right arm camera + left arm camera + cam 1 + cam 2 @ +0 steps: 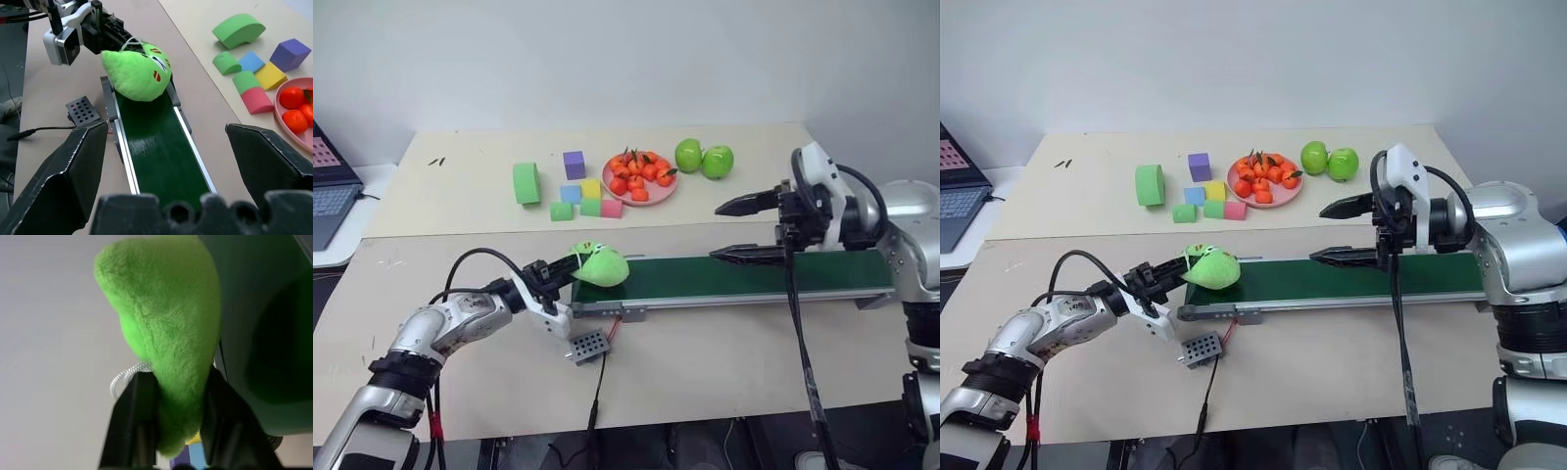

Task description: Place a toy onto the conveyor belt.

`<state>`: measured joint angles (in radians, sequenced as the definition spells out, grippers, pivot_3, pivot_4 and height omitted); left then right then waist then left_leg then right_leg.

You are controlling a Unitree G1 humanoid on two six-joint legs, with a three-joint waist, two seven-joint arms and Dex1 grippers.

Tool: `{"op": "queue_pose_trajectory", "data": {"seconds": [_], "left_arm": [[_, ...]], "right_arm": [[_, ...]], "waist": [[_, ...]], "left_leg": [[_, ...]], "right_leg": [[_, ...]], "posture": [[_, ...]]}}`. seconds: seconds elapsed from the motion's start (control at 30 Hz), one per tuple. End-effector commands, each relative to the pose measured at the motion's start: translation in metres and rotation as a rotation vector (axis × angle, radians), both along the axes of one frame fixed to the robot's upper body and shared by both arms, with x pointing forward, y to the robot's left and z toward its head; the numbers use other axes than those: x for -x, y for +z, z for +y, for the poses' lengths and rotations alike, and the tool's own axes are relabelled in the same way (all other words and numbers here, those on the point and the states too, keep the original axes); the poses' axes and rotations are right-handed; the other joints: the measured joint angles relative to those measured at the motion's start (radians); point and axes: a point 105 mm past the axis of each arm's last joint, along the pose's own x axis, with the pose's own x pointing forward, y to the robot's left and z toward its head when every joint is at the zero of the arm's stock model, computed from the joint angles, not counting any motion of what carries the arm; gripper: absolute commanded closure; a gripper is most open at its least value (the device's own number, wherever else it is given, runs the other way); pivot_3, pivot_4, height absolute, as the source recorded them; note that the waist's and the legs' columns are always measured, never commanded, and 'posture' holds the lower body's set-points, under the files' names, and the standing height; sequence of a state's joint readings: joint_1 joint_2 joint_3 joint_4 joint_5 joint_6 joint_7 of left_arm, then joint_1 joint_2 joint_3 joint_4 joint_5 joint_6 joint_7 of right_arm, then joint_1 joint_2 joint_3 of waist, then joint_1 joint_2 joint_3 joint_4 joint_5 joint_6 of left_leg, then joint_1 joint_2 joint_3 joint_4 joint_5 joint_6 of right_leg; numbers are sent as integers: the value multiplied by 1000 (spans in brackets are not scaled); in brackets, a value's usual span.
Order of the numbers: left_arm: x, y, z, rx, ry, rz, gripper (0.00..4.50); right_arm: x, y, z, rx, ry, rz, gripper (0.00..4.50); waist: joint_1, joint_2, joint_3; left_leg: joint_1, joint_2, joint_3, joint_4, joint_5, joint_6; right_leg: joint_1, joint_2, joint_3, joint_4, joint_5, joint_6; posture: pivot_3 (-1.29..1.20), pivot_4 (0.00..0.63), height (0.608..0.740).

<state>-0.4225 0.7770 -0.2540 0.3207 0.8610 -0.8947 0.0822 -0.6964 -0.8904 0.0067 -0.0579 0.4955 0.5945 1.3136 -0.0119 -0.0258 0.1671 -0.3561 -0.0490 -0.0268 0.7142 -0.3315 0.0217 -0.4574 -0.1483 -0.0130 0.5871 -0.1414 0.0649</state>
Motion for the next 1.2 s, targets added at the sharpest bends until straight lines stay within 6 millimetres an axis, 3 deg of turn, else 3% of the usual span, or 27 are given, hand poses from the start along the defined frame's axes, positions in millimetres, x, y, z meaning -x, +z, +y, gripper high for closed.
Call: {"op": "queue_pose_trajectory", "data": {"seconds": [0.03,0.2,0.33,0.53,0.7,0.87,1.03,1.2], "left_arm": [[1,5,1,0,-30,-2,1705],[3,8,2,44,-42,28,90],[8,26,6,99,-64,33,90],[-21,62,27,345,94,181,90],[-31,66,22,663,106,702,90],[-12,78,2,778,1,1183,90],[17,106,-12,702,-76,1330,90],[24,121,-17,650,-73,1339,90]], "right_arm": [[6,16,-1,-17,8,-55,0],[5,14,-2,-11,5,-51,0],[4,15,-2,-9,2,-53,0],[3,13,-4,-5,-4,-50,0],[2,13,-5,-4,-5,-49,0],[1,13,-6,8,-6,-48,0],[3,19,-10,9,3,-54,0],[6,24,-9,-5,16,-62,0]], "waist": [[-1,0,0],[0,0,0],[-2,0,0],[-1,0,0],[-2,0,0],[-7,0,0],[-13,0,0],[-8,0,0]], "left_leg": [[0,0,0,0,0,0],[0,0,0,0,0,0],[0,0,0,0,0,0],[0,0,0,1,0,0],[0,0,0,1,0,0],[-1,0,-1,3,-1,1],[0,0,0,4,-1,1],[1,0,0,6,0,1]], "right_leg": [[0,0,0,0,0,0],[0,0,0,0,0,0],[0,0,0,0,0,0],[0,0,0,1,0,0],[0,0,0,1,0,0],[0,0,0,2,0,0],[0,1,1,4,0,0],[1,1,2,5,0,0]], "posture": [[0,150,739],[0,150,739],[0,150,739],[0,150,739],[0,150,739],[0,150,739],[0,150,739],[0,150,739]]}}
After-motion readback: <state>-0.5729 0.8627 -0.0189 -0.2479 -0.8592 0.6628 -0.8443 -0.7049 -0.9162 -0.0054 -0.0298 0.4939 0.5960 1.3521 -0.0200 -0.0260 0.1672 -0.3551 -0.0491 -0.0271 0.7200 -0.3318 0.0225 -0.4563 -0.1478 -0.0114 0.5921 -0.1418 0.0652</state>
